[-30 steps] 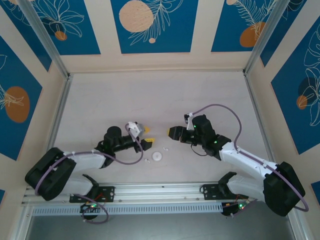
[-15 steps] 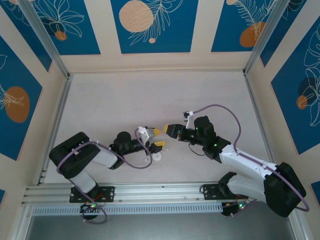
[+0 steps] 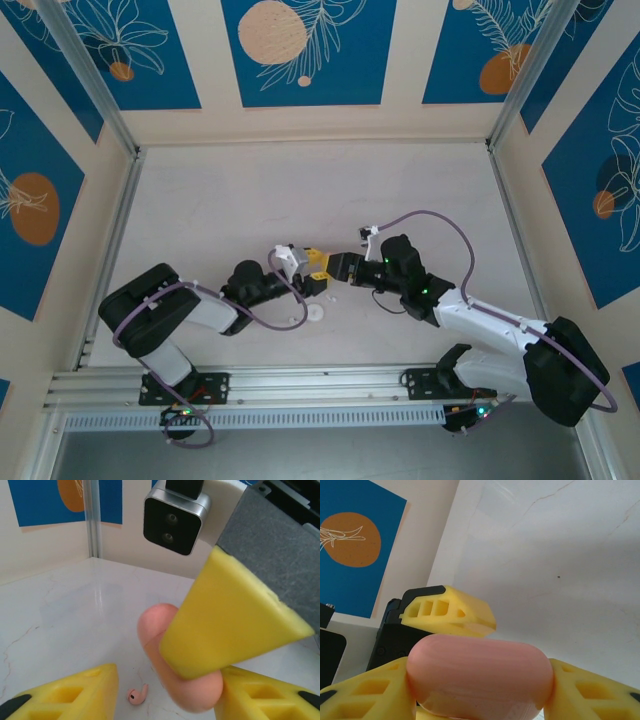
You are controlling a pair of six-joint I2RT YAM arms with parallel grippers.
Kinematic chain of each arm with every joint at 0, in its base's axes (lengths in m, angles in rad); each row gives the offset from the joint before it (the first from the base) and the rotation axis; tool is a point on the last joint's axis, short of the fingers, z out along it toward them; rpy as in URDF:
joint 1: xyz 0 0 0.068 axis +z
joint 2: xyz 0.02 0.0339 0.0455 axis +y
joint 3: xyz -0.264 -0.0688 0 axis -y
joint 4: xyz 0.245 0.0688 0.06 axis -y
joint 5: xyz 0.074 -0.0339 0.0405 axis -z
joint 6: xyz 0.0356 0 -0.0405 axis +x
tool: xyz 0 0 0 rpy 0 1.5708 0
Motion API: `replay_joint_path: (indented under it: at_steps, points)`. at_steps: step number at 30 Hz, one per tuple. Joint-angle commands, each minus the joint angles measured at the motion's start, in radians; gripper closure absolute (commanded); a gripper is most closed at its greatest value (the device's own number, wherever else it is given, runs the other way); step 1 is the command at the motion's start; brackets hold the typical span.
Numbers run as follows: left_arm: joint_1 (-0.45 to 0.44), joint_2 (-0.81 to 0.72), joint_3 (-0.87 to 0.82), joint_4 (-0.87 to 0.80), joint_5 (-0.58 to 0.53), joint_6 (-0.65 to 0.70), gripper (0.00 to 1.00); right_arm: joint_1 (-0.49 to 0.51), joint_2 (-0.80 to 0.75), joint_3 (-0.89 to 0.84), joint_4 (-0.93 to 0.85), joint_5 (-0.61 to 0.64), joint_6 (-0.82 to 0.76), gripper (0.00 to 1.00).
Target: Insert wireless bluetooth earbuds into charging case
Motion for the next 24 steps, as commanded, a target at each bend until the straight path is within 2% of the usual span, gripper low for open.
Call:
replay_joint_path:
  at_steps: [1,11,19,24]
  points:
    - [-0.011,-0.008,0.022,0.050,-0.017,-0.031,0.52,0.014,-0.002,0.015,0.034,0.028,0.010,0.45]
    - [-0.016,-0.013,0.021,0.049,-0.018,-0.048,0.54,0.027,0.018,0.022,0.044,0.022,0.018,0.45]
    - [-0.016,-0.033,0.006,0.049,-0.023,-0.043,0.68,0.039,0.044,0.033,0.047,0.015,0.006,0.45]
    - [-0.014,-0.040,-0.009,0.050,-0.014,-0.034,0.78,0.030,0.021,0.064,-0.026,0.018,-0.054,0.43]
